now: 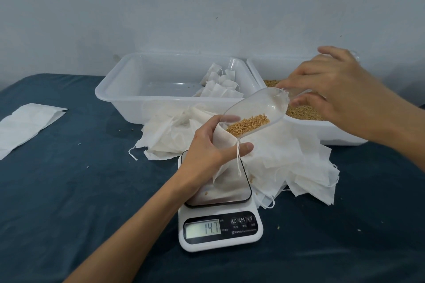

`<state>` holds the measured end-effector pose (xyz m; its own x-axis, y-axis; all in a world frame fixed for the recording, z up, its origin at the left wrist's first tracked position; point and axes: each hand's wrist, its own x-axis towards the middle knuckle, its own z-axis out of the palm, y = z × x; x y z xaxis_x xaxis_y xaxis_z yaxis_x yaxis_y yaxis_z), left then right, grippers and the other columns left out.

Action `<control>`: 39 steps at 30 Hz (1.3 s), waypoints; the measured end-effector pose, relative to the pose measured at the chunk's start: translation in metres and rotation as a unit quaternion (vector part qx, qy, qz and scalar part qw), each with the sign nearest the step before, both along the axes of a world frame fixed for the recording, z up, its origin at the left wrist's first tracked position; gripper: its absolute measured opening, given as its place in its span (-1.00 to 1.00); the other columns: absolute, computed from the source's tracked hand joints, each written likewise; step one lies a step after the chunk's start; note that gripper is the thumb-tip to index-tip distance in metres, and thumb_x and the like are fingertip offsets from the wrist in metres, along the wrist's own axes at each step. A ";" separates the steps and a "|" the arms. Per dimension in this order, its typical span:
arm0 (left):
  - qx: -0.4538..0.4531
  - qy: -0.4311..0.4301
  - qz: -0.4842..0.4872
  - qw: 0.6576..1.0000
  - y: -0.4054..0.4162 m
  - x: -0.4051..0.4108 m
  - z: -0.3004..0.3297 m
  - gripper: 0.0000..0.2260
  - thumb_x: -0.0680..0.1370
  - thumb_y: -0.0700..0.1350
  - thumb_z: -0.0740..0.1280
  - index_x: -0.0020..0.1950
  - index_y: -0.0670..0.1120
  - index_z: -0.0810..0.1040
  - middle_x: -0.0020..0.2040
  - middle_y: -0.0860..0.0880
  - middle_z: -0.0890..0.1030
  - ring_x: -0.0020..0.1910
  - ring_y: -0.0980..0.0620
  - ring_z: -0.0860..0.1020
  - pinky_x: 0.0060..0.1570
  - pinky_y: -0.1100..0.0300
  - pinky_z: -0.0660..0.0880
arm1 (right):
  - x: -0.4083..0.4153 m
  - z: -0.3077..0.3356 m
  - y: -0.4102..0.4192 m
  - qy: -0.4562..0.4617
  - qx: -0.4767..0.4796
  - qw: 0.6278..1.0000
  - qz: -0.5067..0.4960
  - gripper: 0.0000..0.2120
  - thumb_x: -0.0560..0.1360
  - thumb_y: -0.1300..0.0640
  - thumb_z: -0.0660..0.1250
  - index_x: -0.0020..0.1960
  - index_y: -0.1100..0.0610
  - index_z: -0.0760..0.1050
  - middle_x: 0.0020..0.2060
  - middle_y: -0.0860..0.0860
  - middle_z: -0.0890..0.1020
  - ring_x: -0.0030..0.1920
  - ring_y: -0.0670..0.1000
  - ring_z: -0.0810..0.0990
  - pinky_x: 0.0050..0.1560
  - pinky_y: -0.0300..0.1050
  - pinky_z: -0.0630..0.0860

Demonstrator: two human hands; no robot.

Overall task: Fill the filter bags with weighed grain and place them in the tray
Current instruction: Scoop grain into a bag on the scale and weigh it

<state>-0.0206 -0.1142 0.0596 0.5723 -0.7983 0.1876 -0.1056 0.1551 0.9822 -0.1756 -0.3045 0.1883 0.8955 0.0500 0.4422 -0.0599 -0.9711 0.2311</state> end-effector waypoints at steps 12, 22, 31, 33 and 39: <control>-0.007 0.007 -0.009 1.000 0.001 0.000 0.000 -0.53 0.39 -0.11 0.61 0.26 0.06 0.60 0.19 0.08 0.70 0.17 0.08 0.67 0.18 0.18 0.54 | -0.001 0.002 0.003 -0.002 -0.005 1.000 -0.001 -0.71 0.48 0.30 0.49 0.19 0.16 0.66 -0.02 0.09 0.67 0.03 0.23 0.61 0.47 0.30 0.22; -0.008 0.008 -0.010 1.000 0.001 0.001 0.000 -0.55 0.42 -0.15 0.63 0.26 0.06 0.61 0.15 0.13 0.70 0.11 0.10 0.68 0.16 0.22 0.51 | -0.001 0.003 0.003 -0.007 -0.022 1.000 0.001 -0.71 0.48 0.29 0.48 0.20 0.16 0.66 -0.02 0.09 0.67 0.04 0.23 0.62 0.47 0.32 0.22; -0.013 0.017 -0.014 1.000 0.001 0.001 -0.002 -0.55 0.44 -0.20 0.62 0.27 0.02 0.60 0.14 0.15 0.71 0.11 0.11 0.68 0.10 0.27 0.54 | 0.000 0.003 0.004 -0.015 -0.029 0.999 0.004 -0.71 0.47 0.30 0.49 0.18 0.18 0.66 -0.02 0.12 0.67 0.03 0.24 0.63 0.45 0.34 0.23; -0.013 0.013 -0.013 1.000 0.000 0.002 -0.002 -0.54 0.42 -0.18 0.63 0.27 0.03 0.61 0.14 0.18 0.70 0.10 0.12 0.68 0.11 0.28 0.53 | 0.000 0.003 0.003 -0.018 -0.031 0.999 0.006 -0.71 0.47 0.31 0.50 0.18 0.18 0.67 -0.03 0.12 0.67 0.02 0.25 0.63 0.45 0.34 0.23; -0.015 0.019 -0.016 1.000 0.000 0.002 -0.003 -0.56 0.43 -0.22 0.62 0.26 0.01 0.61 0.08 0.21 0.71 0.00 0.15 0.68 0.01 0.33 0.54 | 0.000 0.003 0.003 -0.026 -0.041 0.999 0.011 -0.72 0.45 0.31 0.51 0.16 0.18 0.67 -0.04 0.12 0.68 0.01 0.25 0.64 0.43 0.36 0.25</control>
<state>-0.0187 -0.1144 0.0568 0.5541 -0.8101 0.1915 -0.0637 0.1881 0.9801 -0.1752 -0.3015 0.1910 0.8696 0.1065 0.4820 -0.0536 -0.9503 0.3066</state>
